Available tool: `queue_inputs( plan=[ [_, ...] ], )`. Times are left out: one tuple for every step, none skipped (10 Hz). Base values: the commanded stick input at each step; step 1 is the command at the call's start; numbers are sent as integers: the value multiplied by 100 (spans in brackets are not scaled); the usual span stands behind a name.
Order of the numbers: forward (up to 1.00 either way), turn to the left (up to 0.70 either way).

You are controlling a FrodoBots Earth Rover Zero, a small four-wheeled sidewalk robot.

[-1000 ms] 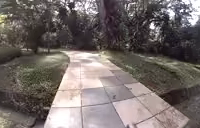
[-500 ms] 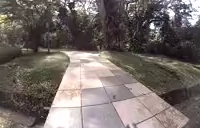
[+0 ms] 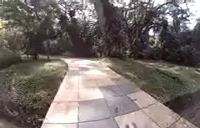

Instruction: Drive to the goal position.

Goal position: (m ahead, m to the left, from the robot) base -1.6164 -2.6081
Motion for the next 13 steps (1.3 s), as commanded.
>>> queue_inputs(
  plan=[
    [100, 0],
    [100, 0],
    [100, 0],
    [100, 0],
    [100, 0],
    [100, 0],
    [100, 0],
    [100, 0],
    [100, 0],
    [100, 0],
    [100, 0],
    [100, 0],
    [100, 0]
  ],
)
